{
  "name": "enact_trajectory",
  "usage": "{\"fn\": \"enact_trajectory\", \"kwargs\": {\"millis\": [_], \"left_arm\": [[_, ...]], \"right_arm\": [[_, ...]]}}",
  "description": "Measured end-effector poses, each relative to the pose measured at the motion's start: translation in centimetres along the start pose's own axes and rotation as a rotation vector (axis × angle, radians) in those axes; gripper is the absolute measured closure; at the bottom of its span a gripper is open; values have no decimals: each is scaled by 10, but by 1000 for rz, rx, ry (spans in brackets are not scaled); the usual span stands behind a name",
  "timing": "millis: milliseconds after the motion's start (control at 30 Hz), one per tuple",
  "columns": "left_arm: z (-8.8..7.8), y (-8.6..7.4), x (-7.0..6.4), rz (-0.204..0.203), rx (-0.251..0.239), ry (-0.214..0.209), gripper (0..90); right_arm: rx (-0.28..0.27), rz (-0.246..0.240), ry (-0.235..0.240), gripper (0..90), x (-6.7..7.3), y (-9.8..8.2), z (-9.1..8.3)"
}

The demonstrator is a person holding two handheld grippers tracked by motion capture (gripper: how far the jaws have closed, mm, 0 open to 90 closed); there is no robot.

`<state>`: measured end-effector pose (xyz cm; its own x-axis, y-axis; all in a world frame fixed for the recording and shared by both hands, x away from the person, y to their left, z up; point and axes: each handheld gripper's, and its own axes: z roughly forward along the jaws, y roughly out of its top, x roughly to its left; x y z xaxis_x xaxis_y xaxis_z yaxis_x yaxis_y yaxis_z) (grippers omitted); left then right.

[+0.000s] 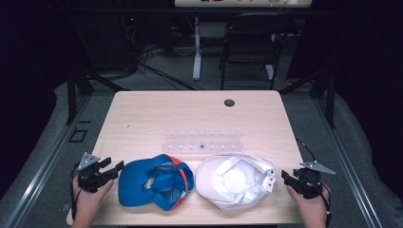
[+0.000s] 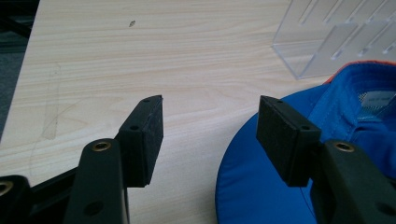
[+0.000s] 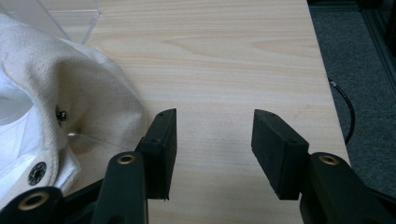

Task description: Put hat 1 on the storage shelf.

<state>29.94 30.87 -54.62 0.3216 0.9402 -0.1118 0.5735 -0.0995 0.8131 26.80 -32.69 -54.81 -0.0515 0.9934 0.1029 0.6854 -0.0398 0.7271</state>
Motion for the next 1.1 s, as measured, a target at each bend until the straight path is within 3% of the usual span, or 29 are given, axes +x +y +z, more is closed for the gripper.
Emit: {"fn": "enact_trajectory", "kwargs": {"millis": [67,200,300,400,500,633,733,933,1100], "left_arm": [[-2,2,-4,31,-4,7,413],[-1,1,-5,23,-5,-2,405],[-1,0,-5,5,-12,-16,415],[-2,0,-4,5,-25,-18,426],[-5,0,-5,20,-43,12,446],[-5,0,-7,27,-24,31,414],[-3,0,-7,24,-12,30,386],[-1,-1,-7,22,-2,30,380],[0,-1,-8,26,4,30,380]], "right_arm": [[7,5,-2,475,1,1,-3],[30,15,13,450,5,4,-6],[108,26,43,450,9,11,-9],[135,33,57,450,12,15,-10],[196,38,75,448,14,20,-14],[257,36,89,433,10,27,-19],[270,47,106,433,7,32,-23],[311,93,199,455,10,43,-26],[341,99,223,459,15,48,-25]]}}
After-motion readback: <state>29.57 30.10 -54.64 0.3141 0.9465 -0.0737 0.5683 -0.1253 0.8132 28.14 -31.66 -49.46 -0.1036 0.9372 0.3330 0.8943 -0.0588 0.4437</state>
